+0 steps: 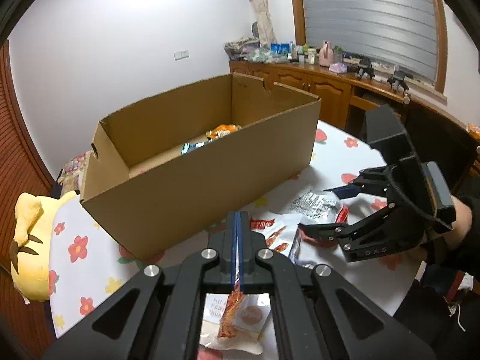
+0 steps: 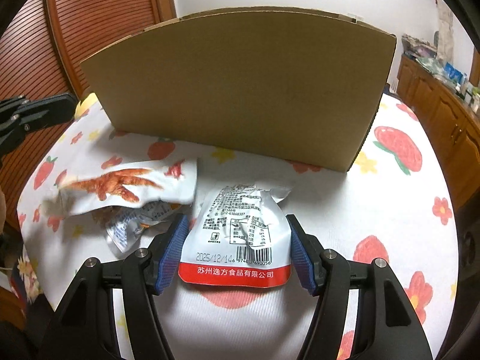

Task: Organize snacks
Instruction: 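Grasp the white chicken-feet pouch with the left tool and lift it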

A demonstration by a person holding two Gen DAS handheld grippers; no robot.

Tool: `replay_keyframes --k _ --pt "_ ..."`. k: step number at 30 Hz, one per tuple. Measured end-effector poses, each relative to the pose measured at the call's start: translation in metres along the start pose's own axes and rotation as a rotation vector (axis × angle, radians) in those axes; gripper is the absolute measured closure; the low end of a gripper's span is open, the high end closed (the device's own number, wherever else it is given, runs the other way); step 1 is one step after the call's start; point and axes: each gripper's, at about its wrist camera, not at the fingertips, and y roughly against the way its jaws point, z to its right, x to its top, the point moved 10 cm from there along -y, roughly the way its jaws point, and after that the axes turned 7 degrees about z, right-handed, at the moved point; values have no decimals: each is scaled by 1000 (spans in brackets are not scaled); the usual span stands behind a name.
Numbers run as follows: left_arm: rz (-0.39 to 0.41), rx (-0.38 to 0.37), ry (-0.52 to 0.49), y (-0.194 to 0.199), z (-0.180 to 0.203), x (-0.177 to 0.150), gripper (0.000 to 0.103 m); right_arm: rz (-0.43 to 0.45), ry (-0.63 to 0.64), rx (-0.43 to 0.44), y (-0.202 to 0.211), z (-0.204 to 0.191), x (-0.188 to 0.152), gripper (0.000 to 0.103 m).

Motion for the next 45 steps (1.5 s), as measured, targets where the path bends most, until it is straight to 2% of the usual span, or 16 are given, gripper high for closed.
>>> replay_keyframes --k 4,6,7,15,19,20,26,35,37,39,45 --pt "-31 -20 -2 -2 2 -9 95 3 -2 -1 -1 1 0 37" --pt "-42 -24 -4 -4 3 -15 75 3 1 -4 0 3 -1 37" --pt "-55 -41 -1 -7 5 -19 71 3 1 -4 1 3 -2 37" --pt "-174 -118 42 -40 10 -47 61 6 8 -14 3 6 -6 37" --pt "-208 -164 65 -46 13 -53 46 9 20 -20 3 4 -6 37" --pt "-220 -178 69 -47 15 -54 37 10 20 -20 2 3 -6 37" --pt "-230 -177 62 -41 20 -56 35 17 13 -15 3 4 -6 36" --pt "-261 -175 56 -52 20 -57 33 19 23 -23 2 3 -5 36" --pt "-279 -182 56 -55 21 -59 31 18 28 -28 2 3 -5 36" --pt "-311 -206 57 -58 25 -66 23 17 34 -34 1 3 -6 36" --pt "-301 -220 100 -57 22 -67 24 18 34 -33 1 3 -6 36"
